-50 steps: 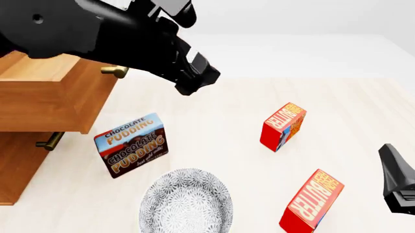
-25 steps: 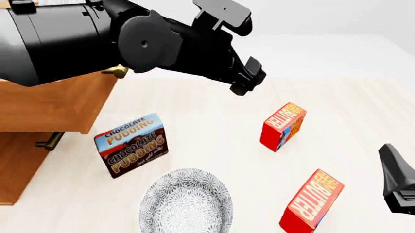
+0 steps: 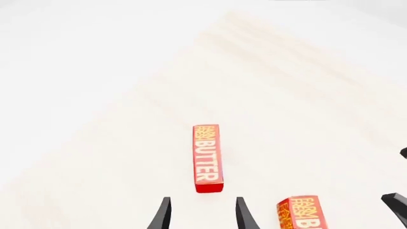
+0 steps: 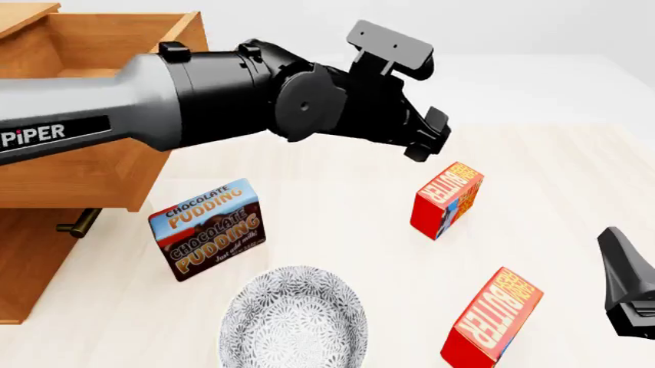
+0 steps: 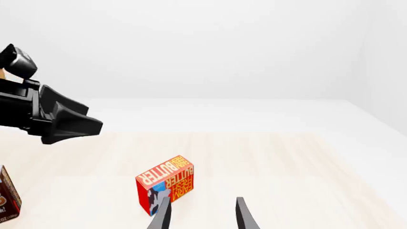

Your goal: Put the butter at the front in the top drawer of the cabinet and close it.

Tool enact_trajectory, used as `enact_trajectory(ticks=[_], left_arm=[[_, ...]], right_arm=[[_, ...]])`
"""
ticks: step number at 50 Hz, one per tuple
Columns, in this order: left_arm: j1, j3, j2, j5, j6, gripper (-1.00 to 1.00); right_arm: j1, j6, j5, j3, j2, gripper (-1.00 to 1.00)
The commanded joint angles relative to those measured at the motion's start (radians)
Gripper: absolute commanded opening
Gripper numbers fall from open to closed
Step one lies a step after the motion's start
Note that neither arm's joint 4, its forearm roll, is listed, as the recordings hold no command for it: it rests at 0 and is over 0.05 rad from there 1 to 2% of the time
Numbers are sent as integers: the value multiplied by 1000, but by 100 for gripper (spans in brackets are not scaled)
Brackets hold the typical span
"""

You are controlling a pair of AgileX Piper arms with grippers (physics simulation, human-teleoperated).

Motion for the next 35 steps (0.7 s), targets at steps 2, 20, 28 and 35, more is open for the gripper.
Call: enact_trajectory(ticks=[2, 20, 28, 35], left_arm=[[-17, -40, 83, -43, -46, 100], [-32, -128, 202, -54, -83, 100], [-27, -135, 235, -74, -105, 100], [-21, -133, 264, -97, -122, 100]], right_arm=[[0, 1, -2, 0, 3, 100], [0, 1, -2, 0, 3, 100], [0, 1, -2, 0, 2, 100], [0, 2, -2, 0, 3, 100]])
